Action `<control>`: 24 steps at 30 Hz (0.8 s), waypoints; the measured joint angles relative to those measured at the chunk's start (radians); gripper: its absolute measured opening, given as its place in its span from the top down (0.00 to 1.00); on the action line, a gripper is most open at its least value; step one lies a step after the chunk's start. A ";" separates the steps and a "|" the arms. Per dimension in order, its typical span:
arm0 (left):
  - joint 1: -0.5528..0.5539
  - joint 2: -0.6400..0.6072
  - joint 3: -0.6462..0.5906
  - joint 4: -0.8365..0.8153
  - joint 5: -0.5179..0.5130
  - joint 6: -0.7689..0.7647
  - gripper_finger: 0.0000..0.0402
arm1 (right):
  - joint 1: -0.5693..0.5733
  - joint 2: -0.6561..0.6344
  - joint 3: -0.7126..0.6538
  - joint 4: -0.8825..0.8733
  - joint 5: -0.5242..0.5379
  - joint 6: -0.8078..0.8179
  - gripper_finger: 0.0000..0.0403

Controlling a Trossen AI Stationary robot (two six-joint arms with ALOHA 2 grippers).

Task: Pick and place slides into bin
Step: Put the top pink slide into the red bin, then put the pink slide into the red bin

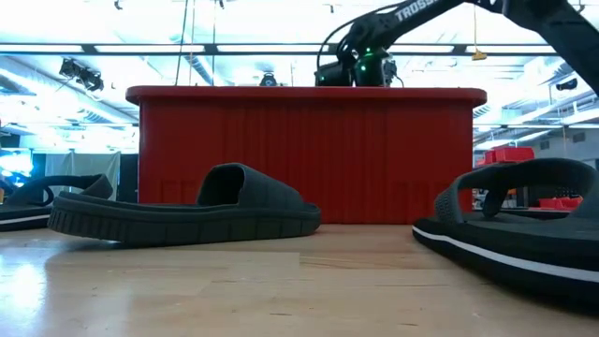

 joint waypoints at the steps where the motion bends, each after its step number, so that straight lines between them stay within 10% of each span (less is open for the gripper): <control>1: 0.000 0.005 0.000 -0.001 0.000 0.000 0.73 | -0.003 0.006 0.000 -0.022 0.002 0.003 0.99; 24: -0.001 0.042 0.000 0.000 0.000 -0.082 0.73 | -0.071 0.010 -0.024 -0.072 -0.057 0.046 0.55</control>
